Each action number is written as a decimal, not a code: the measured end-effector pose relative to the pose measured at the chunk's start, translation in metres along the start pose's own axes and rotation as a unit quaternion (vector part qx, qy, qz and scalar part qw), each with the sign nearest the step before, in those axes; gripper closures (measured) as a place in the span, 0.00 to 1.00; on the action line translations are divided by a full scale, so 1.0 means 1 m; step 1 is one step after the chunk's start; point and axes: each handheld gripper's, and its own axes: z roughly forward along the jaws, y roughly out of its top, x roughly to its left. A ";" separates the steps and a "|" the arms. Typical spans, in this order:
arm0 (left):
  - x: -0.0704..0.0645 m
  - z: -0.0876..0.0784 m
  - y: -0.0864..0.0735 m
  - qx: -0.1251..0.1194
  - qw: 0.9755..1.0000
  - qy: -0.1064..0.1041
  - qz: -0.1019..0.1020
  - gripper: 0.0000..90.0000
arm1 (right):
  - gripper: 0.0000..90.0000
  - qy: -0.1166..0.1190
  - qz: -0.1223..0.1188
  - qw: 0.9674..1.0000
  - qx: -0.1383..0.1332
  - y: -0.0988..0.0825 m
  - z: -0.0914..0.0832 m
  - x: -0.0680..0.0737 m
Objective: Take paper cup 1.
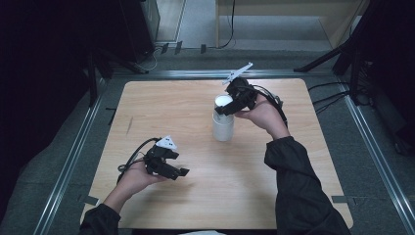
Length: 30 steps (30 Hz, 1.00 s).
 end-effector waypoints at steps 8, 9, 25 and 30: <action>0.000 0.000 0.000 0.000 1.000 -0.001 -0.001 0.24 | 0.39 -0.007 -0.007 1.000 -0.013 0.003 -0.009 0.003; 0.000 0.000 0.000 0.000 1.000 -0.001 -0.001 0.24 | 0.39 -0.007 -0.007 1.000 -0.013 0.003 -0.009 0.003; 0.000 0.001 0.000 0.003 1.000 -0.001 0.001 0.24 | 0.39 -0.017 -0.009 0.998 -0.060 0.014 -0.042 0.012; -0.001 0.002 0.000 0.004 1.000 -0.002 0.001 0.24 | 0.39 -0.023 -0.013 0.996 -0.085 0.018 -0.055 0.017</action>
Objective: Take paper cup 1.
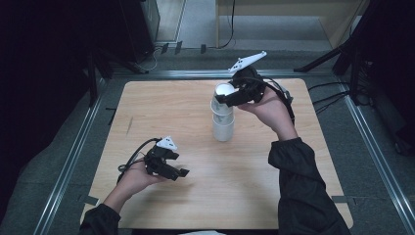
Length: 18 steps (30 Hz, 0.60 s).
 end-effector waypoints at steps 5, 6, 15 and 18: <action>0.000 -0.001 0.000 -0.002 1.000 0.000 0.000 0.24 | 0.39 -0.007 -0.008 1.000 -0.019 0.007 -0.017 0.006; 0.000 -0.001 0.000 -0.003 1.000 0.000 0.000 0.24 | 0.39 -0.007 -0.008 1.000 -0.019 0.007 -0.017 0.006; -0.001 -0.003 0.003 -0.016 1.000 -0.004 0.007 0.24 | 0.39 -0.016 -0.023 0.999 -0.043 0.010 -0.054 0.016; 0.000 -0.004 0.006 -0.020 1.000 -0.006 0.010 0.24 | 0.39 0.001 -0.023 0.999 -0.044 0.007 -0.062 0.020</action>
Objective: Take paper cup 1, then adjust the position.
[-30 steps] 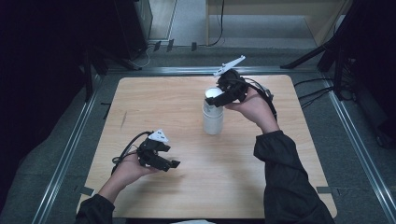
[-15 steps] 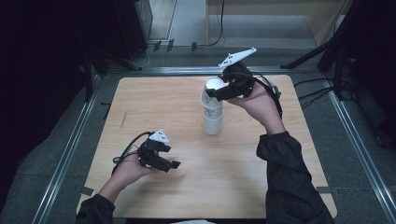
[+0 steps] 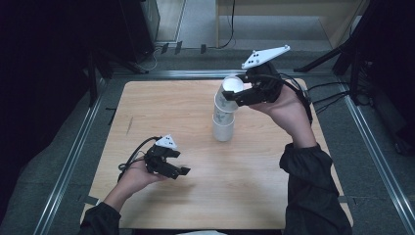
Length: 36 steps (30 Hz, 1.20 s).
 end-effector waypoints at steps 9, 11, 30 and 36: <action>0.003 0.000 0.008 -0.010 1.000 -0.012 0.008 0.24 | 0.39 0.038 -0.011 0.999 0.031 -0.019 0.003 0.015; 0.004 -0.001 0.009 -0.012 1.000 -0.014 0.010 0.24 | 0.39 0.040 -0.015 0.998 0.040 -0.025 0.004 0.020; 0.009 -0.005 0.018 -0.040 0.998 -0.046 0.019 0.19 | 0.40 0.116 -0.013 0.992 0.057 -0.103 0.050 0.041; 0.005 -0.004 0.019 -0.044 0.997 -0.061 0.028 0.14 | 0.40 0.127 -0.013 0.990 0.064 -0.123 0.064 0.045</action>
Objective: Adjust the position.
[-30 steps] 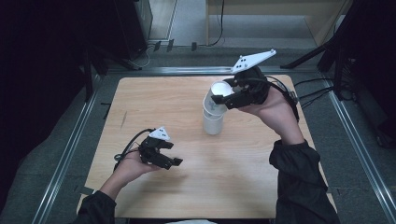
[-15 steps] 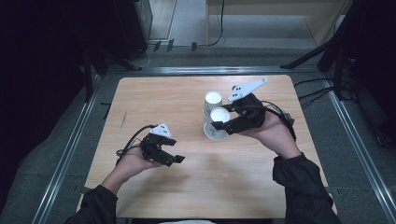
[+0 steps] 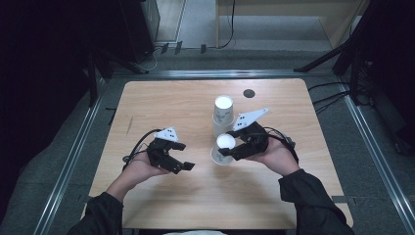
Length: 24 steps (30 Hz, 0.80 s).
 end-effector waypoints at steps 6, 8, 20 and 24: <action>-0.005 0.003 0.002 -0.003 1.000 -0.014 0.012 0.13 | 0.40 0.019 -0.012 1.000 0.001 -0.004 0.012 0.004; -0.006 0.005 0.002 -0.003 1.000 -0.018 0.016 0.12 | 0.40 0.026 -0.015 1.000 -0.001 -0.004 0.015 0.005; -0.012 0.006 0.005 -0.020 0.999 -0.032 0.031 0.10 | 0.40 0.069 -0.003 0.997 -0.040 0.001 0.021 0.010; -0.014 0.005 0.007 -0.034 0.998 -0.038 0.035 0.10 | 0.40 0.078 -0.007 0.995 -0.059 0.005 0.021 0.013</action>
